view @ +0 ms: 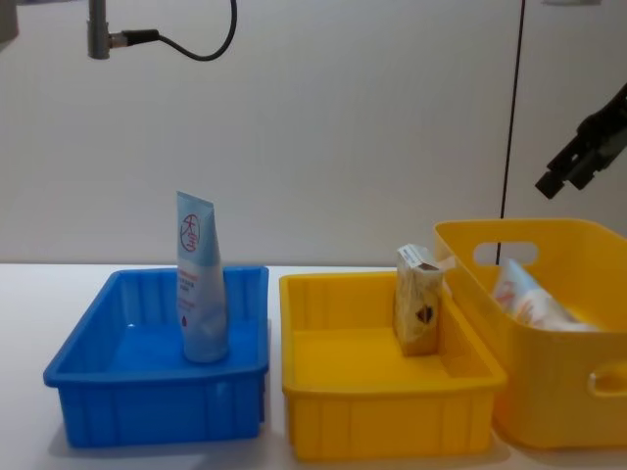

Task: Bimanual collaborative sorting of washing and personal care products

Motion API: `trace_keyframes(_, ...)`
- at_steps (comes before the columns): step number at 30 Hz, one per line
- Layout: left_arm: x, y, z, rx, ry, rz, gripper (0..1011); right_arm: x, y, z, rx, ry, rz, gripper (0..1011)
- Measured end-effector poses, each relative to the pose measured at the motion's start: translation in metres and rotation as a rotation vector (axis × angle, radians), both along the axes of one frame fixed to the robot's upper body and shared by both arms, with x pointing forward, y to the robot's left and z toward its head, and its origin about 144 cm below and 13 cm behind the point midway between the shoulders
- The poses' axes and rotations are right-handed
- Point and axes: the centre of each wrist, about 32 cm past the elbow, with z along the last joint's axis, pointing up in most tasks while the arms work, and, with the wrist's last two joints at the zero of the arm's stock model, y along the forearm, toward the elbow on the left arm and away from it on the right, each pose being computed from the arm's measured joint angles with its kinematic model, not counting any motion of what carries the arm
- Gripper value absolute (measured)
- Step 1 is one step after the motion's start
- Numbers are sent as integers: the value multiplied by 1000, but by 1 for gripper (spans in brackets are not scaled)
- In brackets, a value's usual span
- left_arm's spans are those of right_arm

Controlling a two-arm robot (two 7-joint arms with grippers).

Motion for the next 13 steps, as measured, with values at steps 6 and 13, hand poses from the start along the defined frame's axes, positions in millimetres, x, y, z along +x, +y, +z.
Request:
trace_keyframes(6,0,0,0,0,0,0,1001,0,0,0,0,1,0,986)
trace_keyframes(13,0,0,0,0,0,0,1001,0,0,0,0,1,0,1002)
